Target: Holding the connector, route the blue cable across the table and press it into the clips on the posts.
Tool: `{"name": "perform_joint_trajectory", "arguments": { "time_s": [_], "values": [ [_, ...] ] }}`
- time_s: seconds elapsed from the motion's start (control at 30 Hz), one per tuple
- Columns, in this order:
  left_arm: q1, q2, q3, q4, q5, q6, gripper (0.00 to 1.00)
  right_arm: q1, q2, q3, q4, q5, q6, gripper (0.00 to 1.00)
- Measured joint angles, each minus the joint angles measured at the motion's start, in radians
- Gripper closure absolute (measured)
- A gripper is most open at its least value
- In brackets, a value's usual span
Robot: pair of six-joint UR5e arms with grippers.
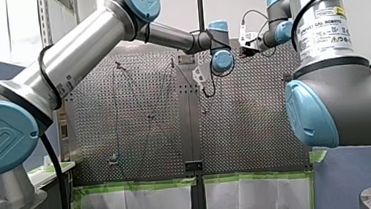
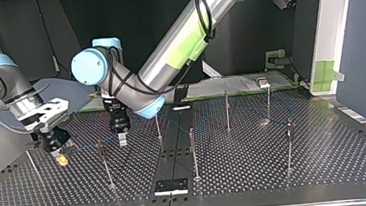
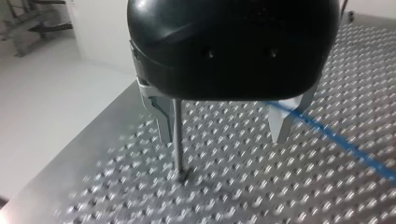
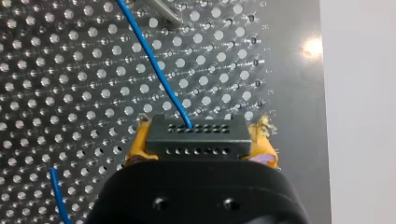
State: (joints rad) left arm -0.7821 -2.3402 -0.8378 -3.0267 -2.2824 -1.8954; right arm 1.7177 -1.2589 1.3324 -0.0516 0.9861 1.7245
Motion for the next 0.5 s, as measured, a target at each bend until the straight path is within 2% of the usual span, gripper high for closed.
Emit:
{"name": "perform_joint_trajectory", "arguments": {
  "time_s": [0.17, 0.3, 0.5],
  "values": [
    [-0.02, 0.034, -0.034, -0.005, 0.034, -0.001, 0.0, 0.0, 0.0, 0.0, 0.001, -0.001, 0.0, 1.0],
    [-0.025, 0.07, -0.071, 0.026, 0.06, -0.002, 0.0, 0.0, 0.0, 0.0, 0.001, -0.001, 0.0, 1.0],
    [-0.032, 0.125, -0.125, 0.08, 0.063, 0.002, 0.0, 0.0, 0.0, 0.0, 0.001, -0.001, 0.0, 1.0]
  ]
}}
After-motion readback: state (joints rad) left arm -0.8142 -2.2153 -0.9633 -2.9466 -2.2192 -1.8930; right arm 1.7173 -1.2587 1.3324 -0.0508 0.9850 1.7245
